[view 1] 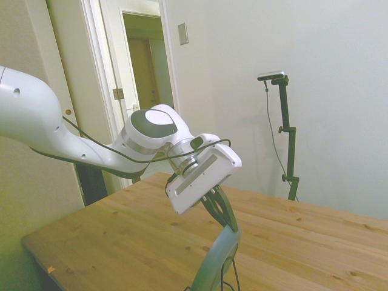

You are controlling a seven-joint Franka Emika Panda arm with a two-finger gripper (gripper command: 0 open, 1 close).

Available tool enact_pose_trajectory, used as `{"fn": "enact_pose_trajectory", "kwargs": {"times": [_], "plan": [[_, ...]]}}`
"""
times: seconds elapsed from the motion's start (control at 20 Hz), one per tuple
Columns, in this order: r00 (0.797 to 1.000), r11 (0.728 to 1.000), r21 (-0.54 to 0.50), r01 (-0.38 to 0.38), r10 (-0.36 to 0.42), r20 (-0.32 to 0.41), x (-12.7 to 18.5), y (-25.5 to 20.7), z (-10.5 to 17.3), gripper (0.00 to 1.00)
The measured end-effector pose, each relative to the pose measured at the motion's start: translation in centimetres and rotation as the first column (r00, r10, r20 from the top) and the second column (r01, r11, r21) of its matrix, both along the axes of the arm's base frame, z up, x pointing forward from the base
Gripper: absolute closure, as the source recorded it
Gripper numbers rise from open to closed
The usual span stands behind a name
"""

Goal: Load the plate

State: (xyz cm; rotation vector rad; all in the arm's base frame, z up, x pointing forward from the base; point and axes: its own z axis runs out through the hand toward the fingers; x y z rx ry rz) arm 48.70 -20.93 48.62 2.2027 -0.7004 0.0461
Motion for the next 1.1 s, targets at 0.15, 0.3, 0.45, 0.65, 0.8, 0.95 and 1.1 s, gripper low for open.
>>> {"fn": "enact_pose_trajectory", "kwargs": {"times": [0.15, 0.3, 0.45, 0.65, 0.8, 0.95, 1.1], "plan": [[1.000, 1.000, 0.000, 0.004, -0.004, 0.000, 0.05, -0.07, -0.23, 1.00], [1.000, 1.000, -0.001, 0.006, -0.006, -0.001, 0.08, -0.08, -0.39, 1.00], [1.000, 1.000, -0.001, 0.010, -0.010, -0.001, 0.14, -0.09, -0.59, 0.00], [1.000, 1.000, -0.002, 0.012, -0.012, 0.000, 0.17, -0.08, -0.70, 0.00], [1.000, 1.000, -0.002, 0.013, -0.013, 0.000, 0.17, -0.08, -0.70, 0.00], [1.000, 1.000, -0.002, 0.013, -0.013, 0.000, 0.18, -0.08, -0.69, 0.00], [1.000, 1.000, -0.002, 0.013, -0.013, 0.001, 0.17, -0.09, -0.69, 0.00]]}}
